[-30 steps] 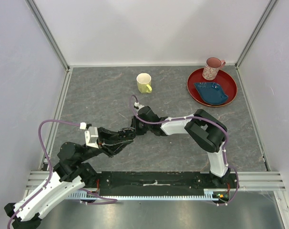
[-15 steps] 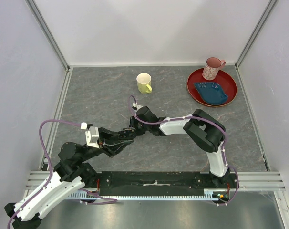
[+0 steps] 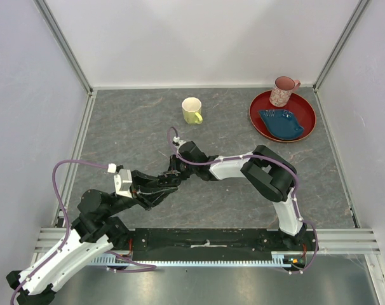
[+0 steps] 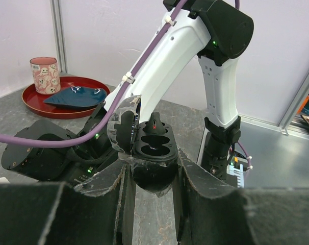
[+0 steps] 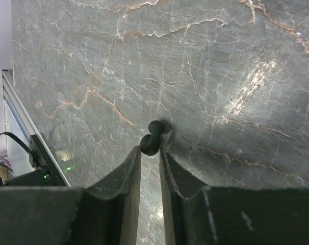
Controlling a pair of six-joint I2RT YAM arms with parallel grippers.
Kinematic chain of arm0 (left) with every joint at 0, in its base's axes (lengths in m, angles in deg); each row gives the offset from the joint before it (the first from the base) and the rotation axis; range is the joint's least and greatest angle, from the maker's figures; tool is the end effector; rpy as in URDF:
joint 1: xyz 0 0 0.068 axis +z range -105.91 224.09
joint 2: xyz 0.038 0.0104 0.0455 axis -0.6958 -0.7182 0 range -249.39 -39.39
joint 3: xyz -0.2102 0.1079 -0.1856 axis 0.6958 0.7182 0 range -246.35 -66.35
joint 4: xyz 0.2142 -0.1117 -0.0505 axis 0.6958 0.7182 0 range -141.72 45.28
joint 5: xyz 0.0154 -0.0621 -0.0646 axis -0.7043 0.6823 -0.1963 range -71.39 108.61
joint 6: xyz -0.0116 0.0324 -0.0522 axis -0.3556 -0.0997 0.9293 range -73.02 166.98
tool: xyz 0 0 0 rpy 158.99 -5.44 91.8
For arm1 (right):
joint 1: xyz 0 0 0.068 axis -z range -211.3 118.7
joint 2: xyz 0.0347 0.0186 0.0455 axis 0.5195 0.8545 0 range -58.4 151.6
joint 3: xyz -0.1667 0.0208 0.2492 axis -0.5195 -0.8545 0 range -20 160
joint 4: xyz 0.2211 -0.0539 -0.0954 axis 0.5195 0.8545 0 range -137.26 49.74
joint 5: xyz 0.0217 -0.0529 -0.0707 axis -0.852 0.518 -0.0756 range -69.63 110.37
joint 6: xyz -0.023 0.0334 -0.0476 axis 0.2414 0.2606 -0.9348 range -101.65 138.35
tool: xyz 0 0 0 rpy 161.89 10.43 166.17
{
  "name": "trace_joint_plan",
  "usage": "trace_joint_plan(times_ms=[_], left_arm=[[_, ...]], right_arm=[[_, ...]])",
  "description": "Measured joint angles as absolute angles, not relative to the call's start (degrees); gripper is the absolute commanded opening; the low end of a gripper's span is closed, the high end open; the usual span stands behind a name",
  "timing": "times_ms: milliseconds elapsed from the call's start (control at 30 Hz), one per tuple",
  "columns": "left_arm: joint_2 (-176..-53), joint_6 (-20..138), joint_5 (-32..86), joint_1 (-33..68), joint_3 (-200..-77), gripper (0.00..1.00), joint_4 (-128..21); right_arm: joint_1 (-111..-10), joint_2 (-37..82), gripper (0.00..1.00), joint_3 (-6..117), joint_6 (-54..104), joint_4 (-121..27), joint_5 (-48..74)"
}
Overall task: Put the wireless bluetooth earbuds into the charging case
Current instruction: Adjust the earbud at the center of the board.
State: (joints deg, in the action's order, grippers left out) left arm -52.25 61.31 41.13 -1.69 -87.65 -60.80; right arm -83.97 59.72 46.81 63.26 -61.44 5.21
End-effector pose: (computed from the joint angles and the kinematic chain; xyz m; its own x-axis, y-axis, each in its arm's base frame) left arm 0.0326 -0.0596 0.3071 -0.0235 -0.3037 -0.9525 0.9402 0.3170 -0.1243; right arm 0.2592 0.3604 0.1577 -0.8903 -0.0439 -0.4532 -0.3748 0.6359 0.6747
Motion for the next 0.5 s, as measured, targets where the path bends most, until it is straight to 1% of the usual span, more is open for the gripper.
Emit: trace_joint_plan(times_ms=[167,500], left_arm=[[-52.12,61.31,41.11,-1.69,-87.59,0.02,-60.78],[-51.88,61.31,41.00,-1.69,-87.54,0.02,-60.71]], right_arm=[[-83.97,59.85,0.23,46.94,63.63,-61.48,5.15],[-83.97,60.22,0.13,47.55,63.83,-61.54,5.12]])
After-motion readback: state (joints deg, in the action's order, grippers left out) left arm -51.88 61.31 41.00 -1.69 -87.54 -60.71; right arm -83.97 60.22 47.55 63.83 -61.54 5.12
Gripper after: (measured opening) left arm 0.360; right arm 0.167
